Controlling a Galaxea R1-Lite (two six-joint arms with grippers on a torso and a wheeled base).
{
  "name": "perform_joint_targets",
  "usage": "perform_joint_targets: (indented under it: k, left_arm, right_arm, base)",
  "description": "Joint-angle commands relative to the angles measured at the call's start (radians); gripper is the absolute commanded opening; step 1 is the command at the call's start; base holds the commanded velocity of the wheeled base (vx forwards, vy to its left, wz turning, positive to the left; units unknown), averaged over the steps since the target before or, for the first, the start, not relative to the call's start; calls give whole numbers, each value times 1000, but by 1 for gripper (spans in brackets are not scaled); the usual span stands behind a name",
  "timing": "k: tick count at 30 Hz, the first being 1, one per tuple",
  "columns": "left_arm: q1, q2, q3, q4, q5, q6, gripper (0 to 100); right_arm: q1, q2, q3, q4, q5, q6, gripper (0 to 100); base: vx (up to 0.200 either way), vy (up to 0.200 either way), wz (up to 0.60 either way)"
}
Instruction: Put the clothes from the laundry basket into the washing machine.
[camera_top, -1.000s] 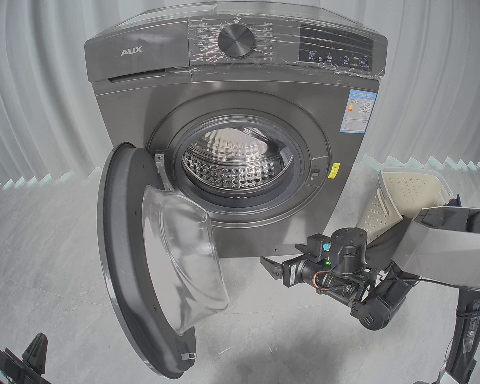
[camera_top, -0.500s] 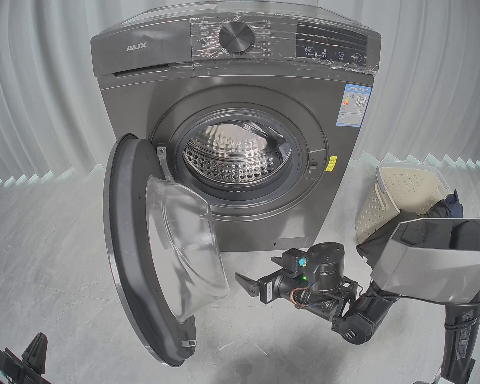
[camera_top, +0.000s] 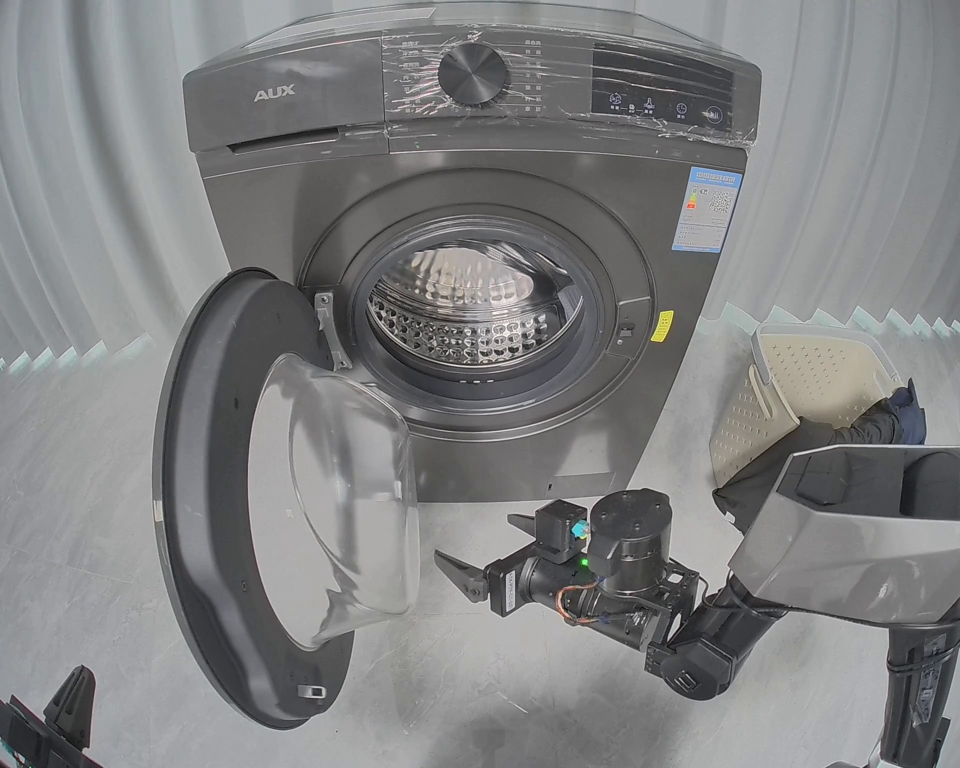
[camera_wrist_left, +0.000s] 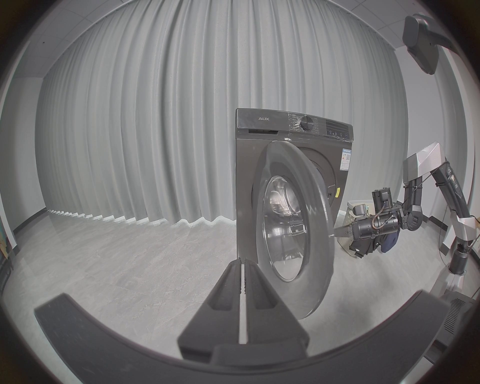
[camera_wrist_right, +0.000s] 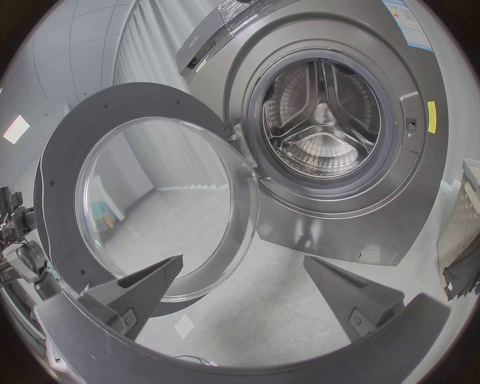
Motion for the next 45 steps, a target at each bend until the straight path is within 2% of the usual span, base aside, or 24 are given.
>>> perform_joint_targets:
  k: [1, 5, 9, 13, 20, 28, 32, 34, 35, 38, 45]
  left_arm:
    - [0, -18, 16, 0, 0, 0, 0]
    - [0, -18, 16, 0, 2, 5, 0]
    - [0, -18, 16, 0, 2, 2, 0]
    - [0, -18, 16, 0, 2, 2, 0]
    - [0, -18, 16, 0, 0, 2, 0]
    - [0, -18, 16, 0, 2, 2, 0]
    - [0, -18, 16, 0, 0, 2, 0]
    - [0, -18, 16, 0, 2, 2, 0]
    - [0, -18, 16, 0, 0, 2, 0]
    - [0, -18, 16, 0, 0, 0, 0]
    - [0, -18, 16, 0, 0, 0, 0]
  right_arm:
    - [-10, 2, -24, 9, -2, -1, 100]
    - [-19, 11, -51, 28, -2, -4, 100]
    - [-7, 30, -100, 97, -2, -10, 100]
    - [42, 51, -160, 132, -8, -9, 100]
    - [100, 73, -198, 130, -13, -4, 100]
    - [63, 70, -281, 152, -13, -4, 100]
    - [51, 100, -396, 261, -14, -4, 100]
    - [50, 102, -399, 264, -14, -6, 100]
    - [42, 148, -479, 321, -49, -22, 100]
    - [45, 191, -547, 362, -89, -30, 100]
    - [74, 266, -651, 367, -118, -29, 100]
  base:
    - [0, 0, 0]
    - [-100, 0, 0]
    - [0, 0, 0]
    - [0, 0, 0]
    - [0, 0, 0]
    - [0, 0, 0]
    - [0, 0, 0]
    - [0, 0, 0]
    - [0, 0, 0]
    - [0, 0, 0]
    - [0, 0, 0]
